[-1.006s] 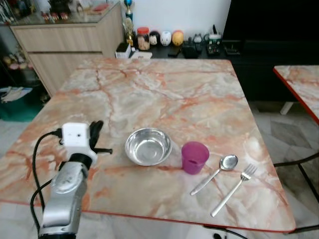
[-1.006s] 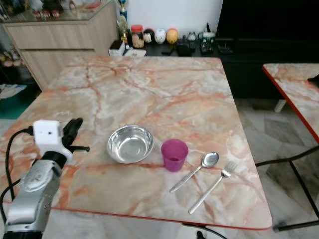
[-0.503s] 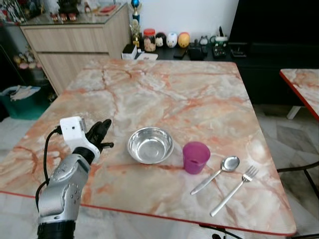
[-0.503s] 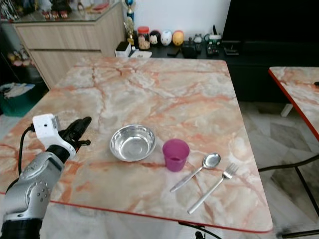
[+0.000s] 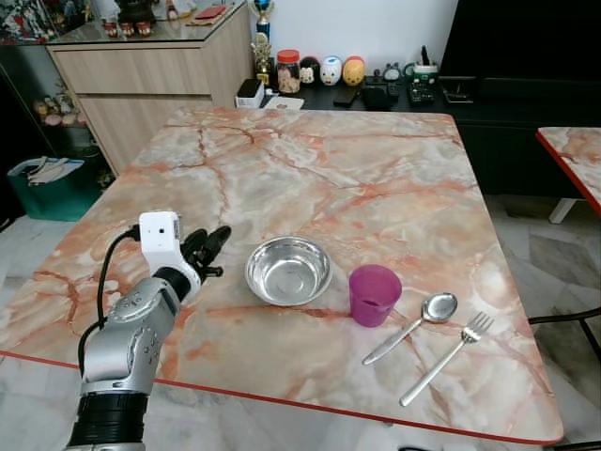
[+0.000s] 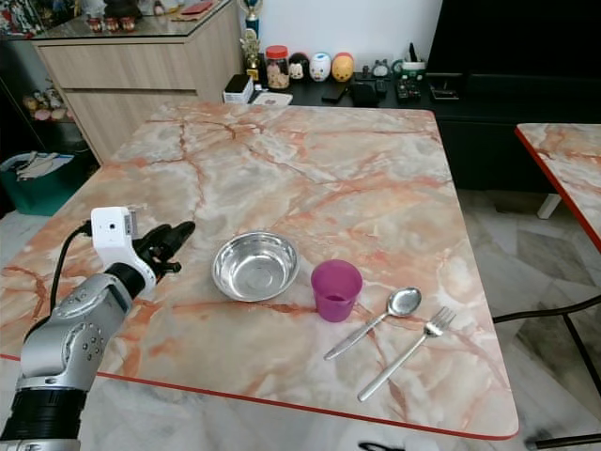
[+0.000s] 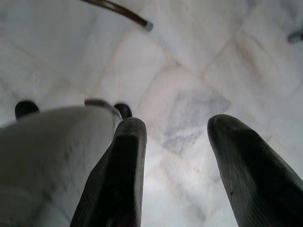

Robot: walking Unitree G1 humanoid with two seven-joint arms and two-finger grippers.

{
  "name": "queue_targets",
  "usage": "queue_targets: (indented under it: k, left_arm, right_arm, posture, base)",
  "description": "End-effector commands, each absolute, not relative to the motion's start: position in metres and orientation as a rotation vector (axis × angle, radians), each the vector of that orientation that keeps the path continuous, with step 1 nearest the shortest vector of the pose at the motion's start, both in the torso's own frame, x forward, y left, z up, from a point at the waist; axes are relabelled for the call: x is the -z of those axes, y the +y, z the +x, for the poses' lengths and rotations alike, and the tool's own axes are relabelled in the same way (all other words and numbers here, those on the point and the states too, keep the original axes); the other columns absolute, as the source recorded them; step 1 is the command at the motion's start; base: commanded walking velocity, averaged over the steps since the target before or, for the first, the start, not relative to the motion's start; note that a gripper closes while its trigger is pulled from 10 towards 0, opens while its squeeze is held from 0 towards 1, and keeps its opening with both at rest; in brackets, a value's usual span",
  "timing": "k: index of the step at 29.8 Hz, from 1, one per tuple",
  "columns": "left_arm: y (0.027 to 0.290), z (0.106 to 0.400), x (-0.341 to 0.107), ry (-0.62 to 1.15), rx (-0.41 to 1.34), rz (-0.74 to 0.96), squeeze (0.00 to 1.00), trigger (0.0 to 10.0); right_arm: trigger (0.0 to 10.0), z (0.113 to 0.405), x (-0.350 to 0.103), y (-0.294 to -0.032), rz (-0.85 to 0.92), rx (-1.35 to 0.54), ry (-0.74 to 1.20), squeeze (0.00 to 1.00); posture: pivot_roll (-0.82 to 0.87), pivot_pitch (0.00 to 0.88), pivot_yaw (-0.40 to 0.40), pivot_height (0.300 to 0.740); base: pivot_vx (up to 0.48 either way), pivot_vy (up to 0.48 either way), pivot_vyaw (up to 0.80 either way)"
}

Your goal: Setting the table

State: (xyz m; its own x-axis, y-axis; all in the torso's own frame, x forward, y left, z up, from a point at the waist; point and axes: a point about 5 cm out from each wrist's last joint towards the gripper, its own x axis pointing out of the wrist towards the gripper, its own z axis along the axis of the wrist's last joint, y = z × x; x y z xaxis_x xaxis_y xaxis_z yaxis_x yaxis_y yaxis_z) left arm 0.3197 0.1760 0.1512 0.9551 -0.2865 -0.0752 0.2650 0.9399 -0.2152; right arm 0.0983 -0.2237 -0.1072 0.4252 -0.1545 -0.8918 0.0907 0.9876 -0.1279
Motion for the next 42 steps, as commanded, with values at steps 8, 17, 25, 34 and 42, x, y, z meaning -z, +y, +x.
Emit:
queue_targets:
  k: [8,17,25,34,42]
  left_arm:
    - [0.166,0.341,-0.160,0.221,0.385,-0.165,1.00,10.0]
    - [0.173,0.356,-0.150,0.320,0.276,-0.111,0.00,10.0]
    - [0.167,0.356,-0.148,0.360,0.341,-0.094,0.00,10.0]
    - [0.169,0.353,-0.141,0.418,0.354,-0.132,0.00,10.0]
    - [0.163,0.350,-0.138,0.451,0.402,-0.122,0.00,10.0]
  right_arm:
    - [10.0,0.105,0.108,-0.211,-0.021,0.142,1.089,0.00]
    - [10.0,0.108,0.108,-0.208,-0.021,0.136,1.096,0.00]
    - [10.0,0.109,0.106,-0.220,-0.026,0.148,1.104,0.00]
    - [10.0,0.115,0.104,-0.220,-0.011,0.133,1.088,0.00]
    - [10.0,0.115,0.104,-0.216,-0.009,0.117,1.090,0.00]
  posture:
    - [-0.06,0.000,0.062,0.732]
    - [-0.06,0.000,0.061,0.732]
    - [-0.06,0.000,0.060,0.732]
    - [-0.06,0.000,0.065,0.732]
    - [-0.06,0.000,0.071,0.732]
  base:
    - [0.000,0.000,0.00]
    - [0.000,0.000,0.00]
    - [0.000,0.000,0.00]
    - [0.000,0.000,0.00]
    - [0.000,0.000,0.00]
